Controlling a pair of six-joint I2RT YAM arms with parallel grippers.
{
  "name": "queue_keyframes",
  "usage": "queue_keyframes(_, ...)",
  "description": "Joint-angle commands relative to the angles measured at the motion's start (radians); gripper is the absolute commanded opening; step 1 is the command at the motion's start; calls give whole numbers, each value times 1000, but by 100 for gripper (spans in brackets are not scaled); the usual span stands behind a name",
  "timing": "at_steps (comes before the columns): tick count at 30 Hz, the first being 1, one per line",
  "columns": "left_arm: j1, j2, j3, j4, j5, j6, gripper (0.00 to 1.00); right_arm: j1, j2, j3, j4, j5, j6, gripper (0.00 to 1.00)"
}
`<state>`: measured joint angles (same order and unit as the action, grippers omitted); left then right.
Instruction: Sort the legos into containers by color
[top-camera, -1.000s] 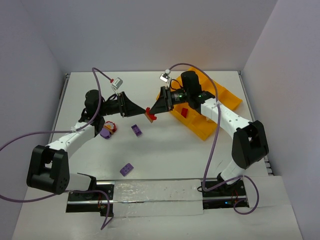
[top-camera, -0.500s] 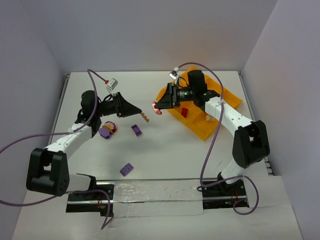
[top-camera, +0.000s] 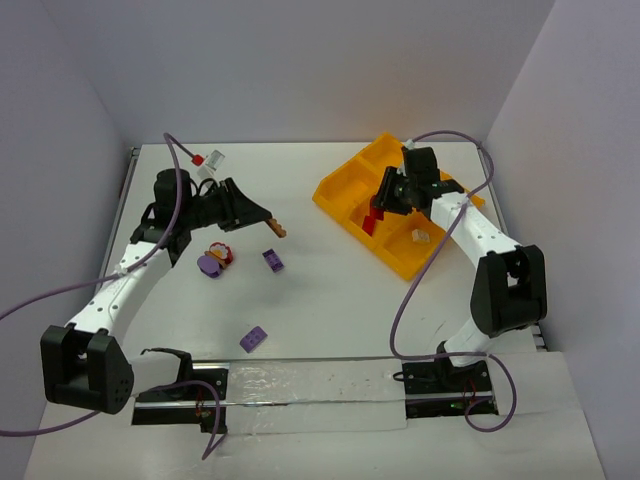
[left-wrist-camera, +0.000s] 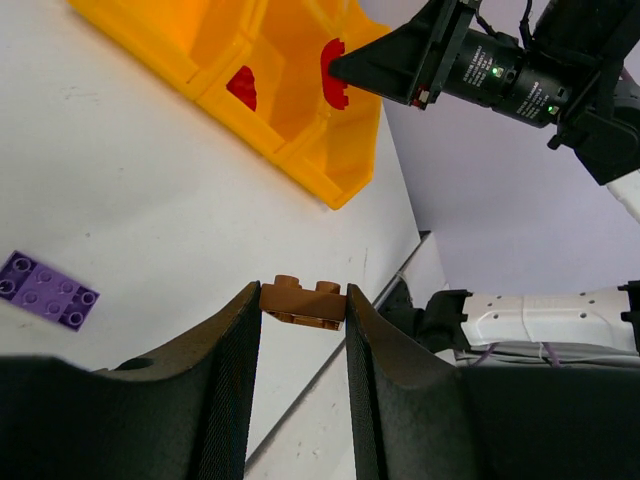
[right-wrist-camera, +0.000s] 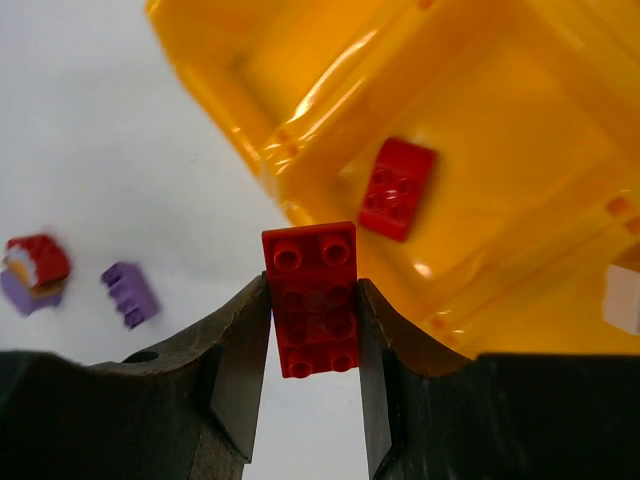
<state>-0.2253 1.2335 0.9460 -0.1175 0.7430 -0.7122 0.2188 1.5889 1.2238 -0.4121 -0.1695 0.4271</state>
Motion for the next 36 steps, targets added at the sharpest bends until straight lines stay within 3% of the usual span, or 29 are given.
queue_keyframes(1,6,-28,41,-72,-39,42,0,-1,10,33,44,164,-23,5)
queue_keyframes(7,6,-54,67,-117,-47,71,0,-8,100,95,51,264,-25,13)
queue_keyframes(10,6,-56,97,-183,-68,95,0,-9,131,119,48,307,-14,48)
queue_keyframes(11,6,-57,100,-190,-73,98,0,-9,139,125,52,311,-14,51)
queue_keyframes(16,6,-60,99,-186,-80,85,0,-7,144,148,52,284,-29,59)
queue_keyframes(23,0,-27,102,-206,-124,74,0,-3,81,142,35,268,-66,61)
queue_keyframes(28,-42,23,119,-238,-214,63,0,122,-70,40,64,386,-127,61)
queue_keyframes(32,-95,75,139,-237,-252,49,0,225,-182,-103,186,516,-133,60)
queue_keyframes(34,-109,93,145,-222,-239,45,0,193,-229,-195,262,438,-33,66)
queue_keyframes(36,-111,101,147,-206,-217,55,0,139,-229,-213,280,154,63,75)
